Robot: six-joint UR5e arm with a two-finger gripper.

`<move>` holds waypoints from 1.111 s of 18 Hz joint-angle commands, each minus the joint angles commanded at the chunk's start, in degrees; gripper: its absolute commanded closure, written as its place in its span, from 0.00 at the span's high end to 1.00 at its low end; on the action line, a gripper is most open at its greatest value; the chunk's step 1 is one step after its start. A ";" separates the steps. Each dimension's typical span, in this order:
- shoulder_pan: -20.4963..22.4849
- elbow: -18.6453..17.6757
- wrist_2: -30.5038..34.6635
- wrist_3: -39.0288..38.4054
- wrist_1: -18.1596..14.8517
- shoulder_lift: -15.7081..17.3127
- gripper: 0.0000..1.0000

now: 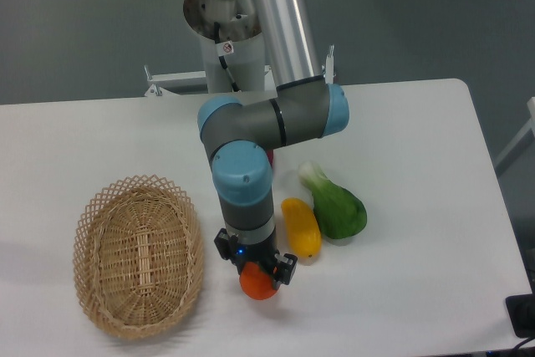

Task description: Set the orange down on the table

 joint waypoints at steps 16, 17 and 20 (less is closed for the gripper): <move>-0.70 -0.53 1.32 -0.35 0.09 -0.62 0.73; -0.70 -0.53 1.32 -0.35 0.09 -0.62 0.73; -0.79 -0.53 1.67 -0.35 0.09 -0.88 0.73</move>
